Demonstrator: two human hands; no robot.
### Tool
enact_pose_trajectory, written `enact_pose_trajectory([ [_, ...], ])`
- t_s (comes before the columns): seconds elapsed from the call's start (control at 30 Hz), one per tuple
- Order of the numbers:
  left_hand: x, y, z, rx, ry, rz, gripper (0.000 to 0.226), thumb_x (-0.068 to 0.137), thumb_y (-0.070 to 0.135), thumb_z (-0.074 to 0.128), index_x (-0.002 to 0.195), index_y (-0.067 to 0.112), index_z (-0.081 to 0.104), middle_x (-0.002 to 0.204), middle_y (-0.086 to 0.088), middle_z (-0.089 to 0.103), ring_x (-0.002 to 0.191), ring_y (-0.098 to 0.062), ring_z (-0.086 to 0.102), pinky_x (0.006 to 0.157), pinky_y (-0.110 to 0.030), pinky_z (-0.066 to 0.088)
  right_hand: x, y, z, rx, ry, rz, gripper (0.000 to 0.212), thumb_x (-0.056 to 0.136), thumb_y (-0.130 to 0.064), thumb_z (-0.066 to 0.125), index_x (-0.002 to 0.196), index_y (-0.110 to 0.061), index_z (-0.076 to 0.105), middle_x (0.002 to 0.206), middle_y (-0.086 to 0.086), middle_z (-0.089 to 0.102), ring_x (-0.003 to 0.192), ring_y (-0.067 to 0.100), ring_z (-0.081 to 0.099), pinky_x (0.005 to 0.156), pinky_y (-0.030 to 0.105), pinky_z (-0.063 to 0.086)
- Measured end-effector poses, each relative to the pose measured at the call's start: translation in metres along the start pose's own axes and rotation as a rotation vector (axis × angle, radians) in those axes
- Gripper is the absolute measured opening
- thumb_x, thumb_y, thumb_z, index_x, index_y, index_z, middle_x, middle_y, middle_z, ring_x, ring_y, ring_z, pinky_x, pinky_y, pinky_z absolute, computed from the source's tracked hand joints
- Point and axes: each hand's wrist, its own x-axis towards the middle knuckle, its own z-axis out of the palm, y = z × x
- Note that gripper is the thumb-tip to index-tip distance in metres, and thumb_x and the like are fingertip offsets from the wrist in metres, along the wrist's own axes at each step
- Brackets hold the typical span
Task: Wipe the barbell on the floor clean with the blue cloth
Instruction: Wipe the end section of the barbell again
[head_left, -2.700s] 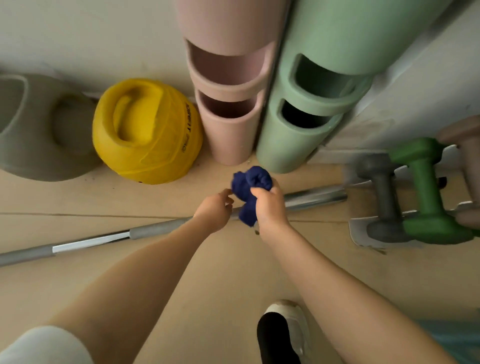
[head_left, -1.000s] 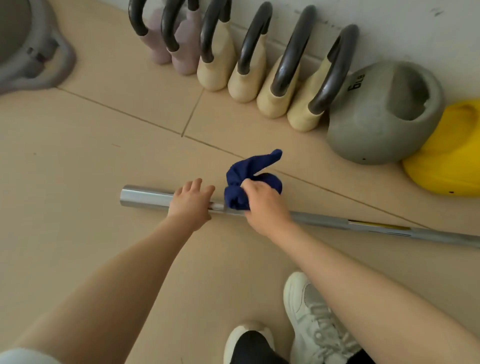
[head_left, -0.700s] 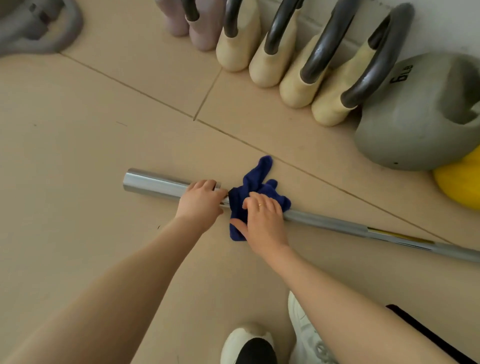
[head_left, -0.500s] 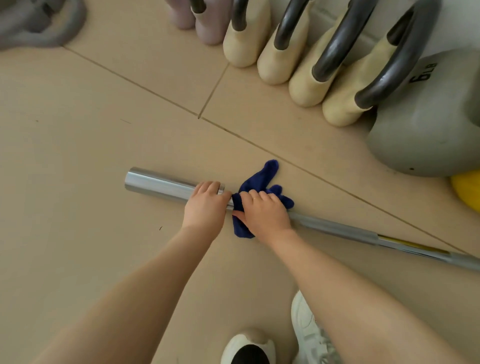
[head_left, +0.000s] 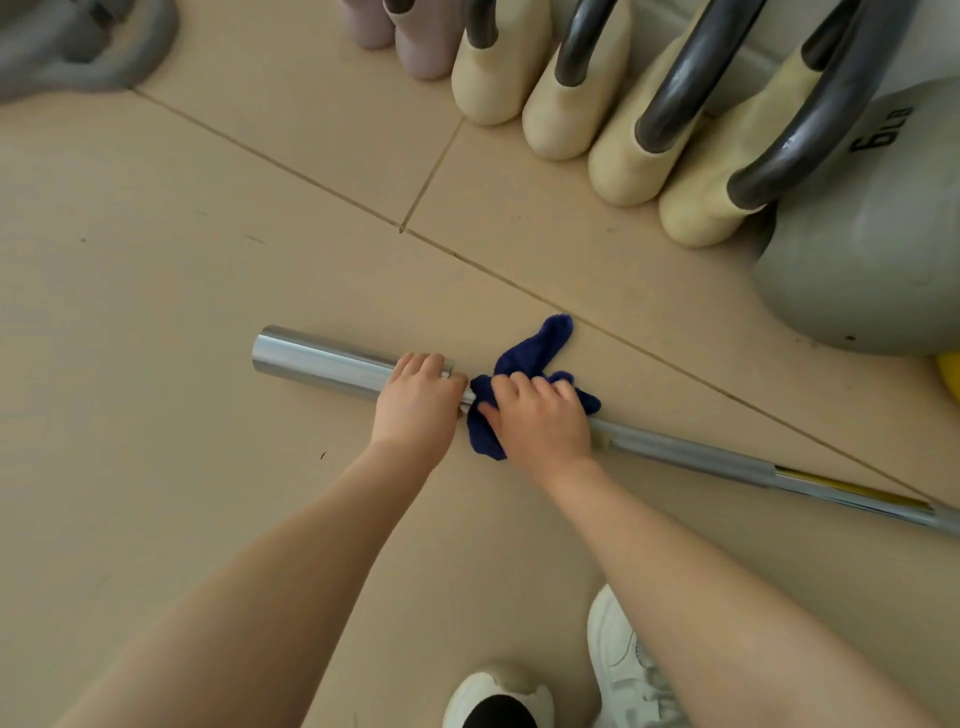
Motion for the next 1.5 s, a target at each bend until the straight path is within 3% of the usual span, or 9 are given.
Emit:
enact_pose_trajectory([
  [0.13, 0.004, 0.000, -0.002, -0.002, -0.038, 0.013, 0.018, 0.088, 0.010, 0.054, 0.101, 0.005, 0.065, 0.112, -0.016, 0.058, 0.110, -0.032, 0.048, 0.093, -0.032, 0.035, 0.039, 0.000, -0.016, 0.374, -0.413, 0.244, 0.041, 0.101, -0.033, 0.020, 0.106, -0.011, 0.054, 0.090, 0.014, 0.066, 0.076, 0.033, 0.061, 0.062, 0.037, 0.039],
  [0.27, 0.006, -0.001, -0.001, 0.038, -0.058, -0.005, 0.020, 0.092, 0.017, 0.051, 0.108, 0.009, 0.062, 0.118, -0.011, 0.053, 0.115, -0.029, 0.044, 0.096, -0.029, 0.033, -0.004, 0.001, -0.006, 0.085, -0.116, 0.075, 0.030, 0.090, -0.038, 0.053, 0.102, -0.011, 0.056, 0.085, 0.005, 0.066, 0.076, 0.025, 0.063, 0.065, 0.035, 0.046],
  [0.37, 0.003, 0.000, 0.000, 0.051, -0.065, 0.004, 0.020, 0.092, 0.016, 0.052, 0.108, 0.009, 0.061, 0.119, -0.010, 0.052, 0.115, -0.028, 0.044, 0.096, -0.028, 0.033, -0.032, 0.010, 0.010, -0.021, 0.019, -0.044, 0.040, 0.085, -0.041, 0.047, 0.113, -0.012, 0.049, 0.092, 0.000, 0.065, 0.080, 0.020, 0.063, 0.072, 0.032, 0.046],
  [0.53, 0.006, -0.001, 0.000, -0.002, -0.052, -0.007, 0.020, 0.091, 0.014, 0.053, 0.107, 0.008, 0.061, 0.116, -0.012, 0.054, 0.112, -0.030, 0.045, 0.093, -0.029, 0.034, 0.026, 0.013, -0.017, 0.378, -0.310, 0.201, 0.035, 0.100, -0.035, 0.028, 0.108, -0.011, 0.052, 0.097, 0.014, 0.065, 0.087, 0.036, 0.062, 0.071, 0.040, 0.043],
  [0.63, 0.001, 0.000, 0.001, 0.015, -0.014, 0.013, 0.015, 0.086, 0.007, 0.058, 0.100, 0.004, 0.064, 0.108, -0.016, 0.057, 0.105, -0.033, 0.050, 0.092, -0.033, 0.038, 0.014, 0.009, -0.016, 0.460, -0.180, 0.344, 0.045, 0.098, -0.037, 0.023, 0.092, -0.005, 0.055, 0.084, 0.016, 0.067, 0.077, 0.037, 0.063, 0.066, 0.041, 0.047],
  [0.87, -0.002, -0.001, -0.001, 0.049, 0.018, 0.062, 0.027, 0.045, -0.002, 0.085, 0.064, 0.002, 0.065, 0.069, -0.017, 0.061, 0.065, -0.035, 0.060, 0.065, -0.037, 0.053, -0.039, 0.028, -0.017, 0.259, 0.430, 0.001, 0.025, 0.087, -0.029, 0.046, 0.077, -0.008, 0.056, 0.068, 0.009, 0.059, 0.059, 0.029, 0.057, 0.049, 0.033, 0.044],
  [1.03, -0.006, 0.003, -0.006, 0.029, 0.003, 0.053, 0.021, 0.056, 0.000, 0.081, 0.072, 0.001, 0.066, 0.078, -0.018, 0.063, 0.076, -0.036, 0.061, 0.072, -0.039, 0.052, -0.040, 0.009, 0.007, 0.077, 0.125, -0.021, 0.060, 0.072, -0.040, 0.064, 0.122, -0.014, 0.045, 0.115, 0.013, 0.064, 0.104, 0.034, 0.062, 0.092, 0.046, 0.048],
  [1.3, -0.007, 0.002, 0.001, 0.004, -0.004, 0.021, 0.019, 0.061, -0.004, 0.078, 0.074, 0.000, 0.065, 0.084, -0.021, 0.064, 0.080, -0.039, 0.060, 0.075, -0.040, 0.051, 0.020, 0.020, -0.009, 0.410, -0.341, 0.146, 0.043, 0.098, -0.045, 0.030, 0.115, -0.009, 0.046, 0.102, 0.013, 0.064, 0.089, 0.035, 0.062, 0.073, 0.042, 0.049],
  [1.5, -0.007, 0.004, 0.001, 0.041, -0.026, 0.004, 0.015, 0.071, 0.002, 0.074, 0.083, 0.001, 0.065, 0.092, -0.018, 0.062, 0.090, -0.037, 0.057, 0.083, -0.040, 0.048, -0.041, 0.014, 0.008, 0.058, 0.010, -0.033, 0.042, 0.085, -0.036, 0.043, 0.121, -0.016, 0.044, 0.105, 0.011, 0.064, 0.092, 0.031, 0.062, 0.084, 0.040, 0.050],
])
